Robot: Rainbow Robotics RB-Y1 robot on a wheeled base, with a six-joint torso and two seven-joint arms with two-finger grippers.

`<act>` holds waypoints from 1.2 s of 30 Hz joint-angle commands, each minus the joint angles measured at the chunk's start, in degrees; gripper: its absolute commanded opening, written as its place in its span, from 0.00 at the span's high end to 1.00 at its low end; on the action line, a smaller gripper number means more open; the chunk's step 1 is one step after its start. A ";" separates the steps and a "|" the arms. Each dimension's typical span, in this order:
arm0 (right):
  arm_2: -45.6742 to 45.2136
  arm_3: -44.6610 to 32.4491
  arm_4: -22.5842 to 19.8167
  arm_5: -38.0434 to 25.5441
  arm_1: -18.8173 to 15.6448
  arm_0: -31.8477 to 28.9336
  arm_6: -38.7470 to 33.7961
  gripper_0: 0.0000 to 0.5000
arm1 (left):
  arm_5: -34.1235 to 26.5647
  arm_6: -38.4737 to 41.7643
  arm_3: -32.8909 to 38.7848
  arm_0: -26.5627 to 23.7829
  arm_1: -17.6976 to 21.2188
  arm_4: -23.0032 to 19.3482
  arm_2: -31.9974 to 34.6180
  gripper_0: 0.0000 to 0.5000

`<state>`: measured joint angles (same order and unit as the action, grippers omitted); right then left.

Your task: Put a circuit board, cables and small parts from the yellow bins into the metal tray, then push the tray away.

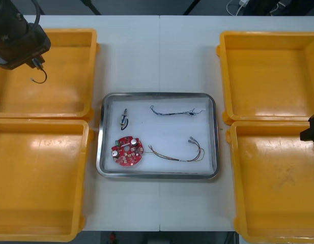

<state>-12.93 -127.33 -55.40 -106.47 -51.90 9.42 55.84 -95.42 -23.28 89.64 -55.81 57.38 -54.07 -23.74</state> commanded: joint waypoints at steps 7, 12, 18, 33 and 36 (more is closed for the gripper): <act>-1.58 -0.29 0.38 0.21 -2.33 -0.72 3.48 0.00 | -6.36 -0.89 10.56 -0.44 -6.67 4.42 2.20 1.00; -1.58 -0.29 0.38 0.21 -2.33 -0.72 3.48 0.00 | -8.90 -1.15 14.95 -0.44 -13.09 6.26 2.29 1.00; -1.58 -0.29 0.38 0.21 -2.33 -0.72 3.48 0.00 | -9.70 -2.03 16.27 -0.35 -20.65 8.72 2.29 1.00; -1.58 -0.29 0.38 0.21 -2.33 -0.72 3.48 0.00 | -9.52 -4.23 17.41 8.70 -31.28 22.26 0.36 1.00; -1.58 -0.29 0.38 0.21 -2.33 -0.72 3.48 0.00 | -8.99 -4.14 17.24 9.76 -32.69 26.39 -1.58 1.00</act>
<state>-12.93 -127.14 -55.38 -106.48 -51.93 9.29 55.85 -105.40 -24.50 104.91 -47.26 26.83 -31.44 -23.57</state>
